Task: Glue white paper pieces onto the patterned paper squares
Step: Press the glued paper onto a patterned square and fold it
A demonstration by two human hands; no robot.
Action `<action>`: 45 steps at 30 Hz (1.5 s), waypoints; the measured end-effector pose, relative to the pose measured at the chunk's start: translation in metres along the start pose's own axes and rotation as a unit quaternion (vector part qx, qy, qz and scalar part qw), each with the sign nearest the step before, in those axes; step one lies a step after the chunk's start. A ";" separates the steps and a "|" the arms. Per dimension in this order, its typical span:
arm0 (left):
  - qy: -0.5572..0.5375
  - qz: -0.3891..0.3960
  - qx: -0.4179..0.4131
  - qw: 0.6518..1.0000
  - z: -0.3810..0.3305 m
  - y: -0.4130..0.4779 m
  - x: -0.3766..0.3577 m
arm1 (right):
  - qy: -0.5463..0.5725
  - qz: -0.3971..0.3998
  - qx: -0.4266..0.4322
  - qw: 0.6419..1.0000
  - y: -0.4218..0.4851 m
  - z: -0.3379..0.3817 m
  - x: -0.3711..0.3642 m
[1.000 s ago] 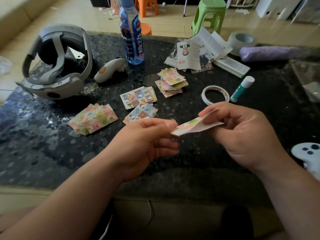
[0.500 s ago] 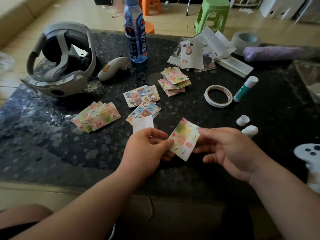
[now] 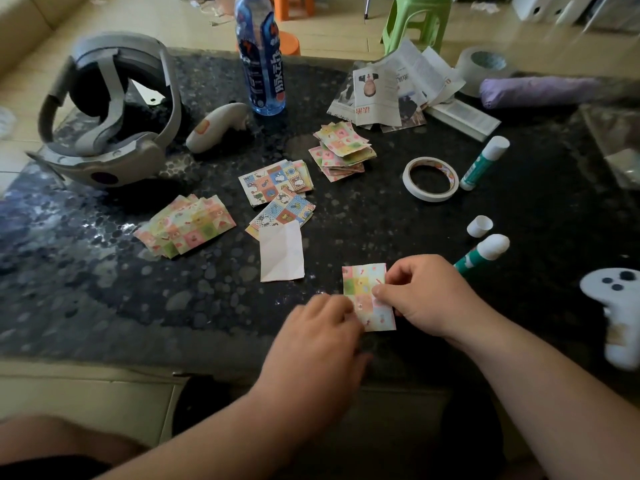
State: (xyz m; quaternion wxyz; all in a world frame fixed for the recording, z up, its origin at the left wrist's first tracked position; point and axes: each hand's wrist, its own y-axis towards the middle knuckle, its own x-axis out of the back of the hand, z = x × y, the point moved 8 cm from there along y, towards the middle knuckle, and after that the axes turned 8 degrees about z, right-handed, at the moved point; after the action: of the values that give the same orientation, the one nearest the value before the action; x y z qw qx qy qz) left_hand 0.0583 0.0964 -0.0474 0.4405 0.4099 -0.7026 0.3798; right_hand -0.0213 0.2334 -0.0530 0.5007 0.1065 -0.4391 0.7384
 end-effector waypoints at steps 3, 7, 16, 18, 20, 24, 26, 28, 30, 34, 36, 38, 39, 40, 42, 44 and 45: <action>0.065 0.050 -0.026 0.996 -0.014 -0.013 -0.036 | -0.028 -0.012 0.014 0.999 0.000 0.002 0.000; 0.097 0.048 -0.027 0.994 -0.013 -0.016 -0.046 | -0.029 -0.014 0.019 0.999 0.000 0.003 0.001; 0.094 0.082 0.039 0.991 0.000 -0.018 -0.026 | -0.007 0.029 -0.004 1.000 -0.009 -0.005 -0.001; 0.069 0.077 0.035 0.994 0.002 -0.021 -0.026 | -0.004 0.031 -0.006 0.999 -0.012 -0.007 -0.001; 0.066 0.064 0.032 0.995 0.003 -0.026 -0.026 | -0.019 0.026 -0.003 0.999 -0.014 -0.007 -0.001; 0.087 0.056 -0.031 0.994 -0.017 -0.048 -0.038 | -0.036 0.008 0.012 0.999 -0.014 -0.006 -0.005; 0.063 0.061 -0.055 0.995 -0.029 -0.058 -0.039 | -0.031 0.009 0.014 0.999 -0.013 -0.005 -0.007; -0.024 0.053 -0.037 0.998 -0.028 -0.058 -0.030 | -0.012 0.008 0.019 1.000 -0.013 -0.002 -0.005; -0.175 0.009 0.044 0.983 -0.008 -0.045 -0.007 | 0.036 -0.004 0.035 0.999 -0.013 0.002 0.000; -0.497 -0.050 0.261 0.826 0.060 -0.020 0.013 | 0.175 -0.012 0.074 0.982 -0.014 0.009 0.011; -0.599 -0.045 0.251 0.759 0.065 -0.009 0.017 | 0.255 -0.004 0.094 0.962 -0.017 0.014 0.016; -0.644 -0.033 0.216 0.733 0.055 -0.004 0.020 | 0.296 -0.006 0.114 0.948 -0.022 0.019 0.020; -0.653 -0.033 0.206 0.728 0.050 -0.003 0.021 | 0.308 -0.009 0.123 0.943 -0.025 0.021 0.021; -0.663 -0.038 0.199 0.720 0.046 -0.002 0.021 | 0.316 -0.012 0.132 0.939 -0.026 0.022 0.021; -0.686 -0.055 0.195 0.698 0.043 0.000 0.019 | 0.314 -0.025 0.149 0.937 -0.028 0.023 0.023; -0.701 -0.065 0.193 0.683 0.041 0.002 0.021 | 0.296 -0.039 0.162 0.941 -0.030 0.024 0.025; -0.702 -0.068 0.189 0.684 0.041 0.002 0.023 | 0.292 -0.043 0.166 0.941 -0.030 0.024 0.026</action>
State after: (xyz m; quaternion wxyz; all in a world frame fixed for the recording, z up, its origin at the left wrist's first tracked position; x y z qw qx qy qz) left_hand 0.0376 0.0554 -0.0397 -0.2438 0.6775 -0.6898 0.0753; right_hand -0.0152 0.2352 -0.0069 0.6136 -0.0135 -0.1400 0.7770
